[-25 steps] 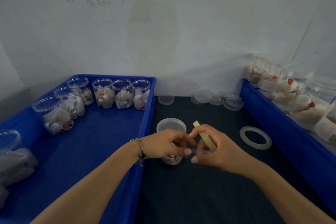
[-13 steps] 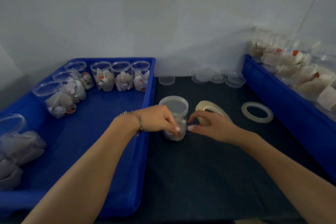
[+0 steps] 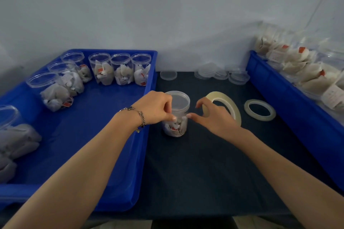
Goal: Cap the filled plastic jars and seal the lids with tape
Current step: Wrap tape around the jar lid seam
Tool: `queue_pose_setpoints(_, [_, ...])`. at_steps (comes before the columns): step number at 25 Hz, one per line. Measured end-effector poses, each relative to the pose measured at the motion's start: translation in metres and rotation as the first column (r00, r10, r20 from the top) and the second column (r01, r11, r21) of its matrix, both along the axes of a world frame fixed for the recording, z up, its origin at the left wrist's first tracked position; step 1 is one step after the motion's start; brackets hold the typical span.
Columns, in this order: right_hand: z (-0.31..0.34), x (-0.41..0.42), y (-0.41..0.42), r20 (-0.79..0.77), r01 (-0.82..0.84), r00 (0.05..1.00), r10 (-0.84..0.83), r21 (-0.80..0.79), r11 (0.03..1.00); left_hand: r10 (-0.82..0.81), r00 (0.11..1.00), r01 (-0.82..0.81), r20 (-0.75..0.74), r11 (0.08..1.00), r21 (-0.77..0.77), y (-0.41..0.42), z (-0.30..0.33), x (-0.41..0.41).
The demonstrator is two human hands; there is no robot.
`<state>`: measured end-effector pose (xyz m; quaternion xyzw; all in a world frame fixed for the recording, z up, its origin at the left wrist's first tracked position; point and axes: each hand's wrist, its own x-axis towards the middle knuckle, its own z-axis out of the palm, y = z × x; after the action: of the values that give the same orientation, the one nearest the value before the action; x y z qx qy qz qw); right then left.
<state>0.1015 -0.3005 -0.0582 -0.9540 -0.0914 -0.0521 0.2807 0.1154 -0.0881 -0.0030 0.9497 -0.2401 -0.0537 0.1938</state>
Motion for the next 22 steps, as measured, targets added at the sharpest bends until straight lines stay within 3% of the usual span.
queue_pose_setpoints(5, [0.002, 0.006, -0.001, 0.019, 0.007, 1.0, -0.006, -0.041, 0.999, 0.054, 0.995, -0.057, 0.082, 0.998, 0.023, 0.0, -0.002, 0.002])
queue_pose_setpoints(15, [-0.004, 0.018, 0.0, 0.015, -0.004, 1.0, 0.004, -0.051, 0.999, 0.072, 0.995, -0.075, 0.067, 0.996, 0.042, 0.001, -0.01, 0.009])
queue_pose_setpoints(22, [-0.004, 0.023, -0.001, 0.061, -0.114, 0.991, 0.119, -0.088, 0.99, 0.1, 0.994, -0.105, 0.054, 0.988, 0.109, 0.001, -0.012, 0.012])
